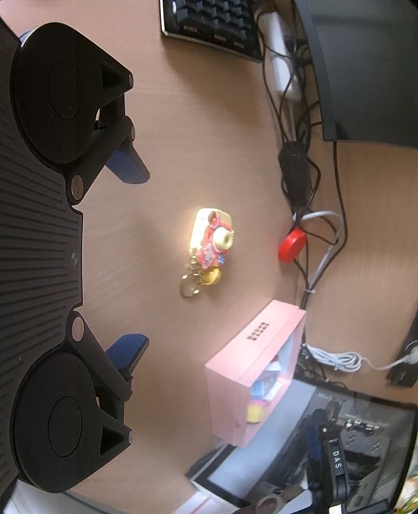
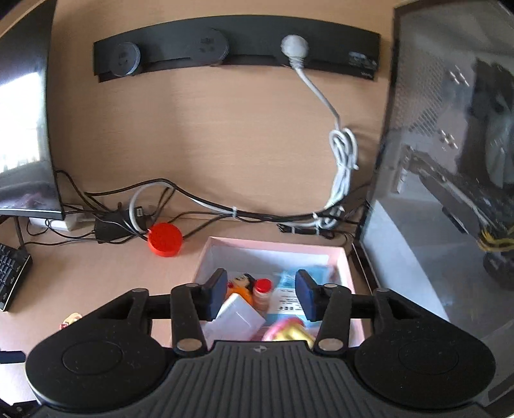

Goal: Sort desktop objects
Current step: 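Carry the pudding toy into the pink box and open the right gripper, then grasp the red round lid with the right gripper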

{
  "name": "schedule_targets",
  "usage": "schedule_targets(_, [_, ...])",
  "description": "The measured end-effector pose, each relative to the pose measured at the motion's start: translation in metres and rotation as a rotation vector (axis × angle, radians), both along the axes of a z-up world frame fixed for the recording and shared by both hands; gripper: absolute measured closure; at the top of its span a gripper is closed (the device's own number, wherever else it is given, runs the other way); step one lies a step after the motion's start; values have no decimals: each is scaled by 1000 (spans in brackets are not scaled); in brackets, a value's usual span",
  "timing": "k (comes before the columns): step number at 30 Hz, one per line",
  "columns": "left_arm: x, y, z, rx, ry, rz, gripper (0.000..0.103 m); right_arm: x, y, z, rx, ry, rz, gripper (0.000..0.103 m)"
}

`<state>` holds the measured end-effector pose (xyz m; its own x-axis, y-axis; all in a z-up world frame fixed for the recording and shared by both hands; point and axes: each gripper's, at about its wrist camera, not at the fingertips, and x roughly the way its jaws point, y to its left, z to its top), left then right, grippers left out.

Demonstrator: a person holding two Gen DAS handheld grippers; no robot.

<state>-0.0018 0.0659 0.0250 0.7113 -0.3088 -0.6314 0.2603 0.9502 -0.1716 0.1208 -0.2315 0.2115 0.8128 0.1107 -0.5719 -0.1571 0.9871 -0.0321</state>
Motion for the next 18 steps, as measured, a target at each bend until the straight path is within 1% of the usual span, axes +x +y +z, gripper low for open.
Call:
schedule_targets(1, [4, 0, -1, -13, -2, -5, 0, 1, 6, 2, -3, 0, 10, 52])
schedule_targets(3, [15, -2, -3, -35, -17, -24, 0, 7, 21, 7, -1, 7, 32, 39])
schedule_targets(5, [27, -1, -6, -56, -20, -8, 0, 18, 41, 8, 11, 31, 63, 35])
schedule_targets(8, [40, 11, -9, -152, 7, 6, 0, 43, 75, 1, 33, 88, 112, 34])
schedule_targets(10, [42, 20, -12, -206, 22, -4, 0, 64, 100, -11, 20, 109, 138, 34])
schedule_targets(13, [43, 28, -17, -244, 21, 6, 0, 95, 138, -34, -68, 104, 156, 31])
schedule_targets(17, [41, 32, -15, -268, 28, 12, 0, 135, 186, -80, -248, 102, 149, 31])
schedule_targets(18, [40, 32, -15, -270, 26, 13, 0, 141, 197, -90, -297, 96, 160, 34])
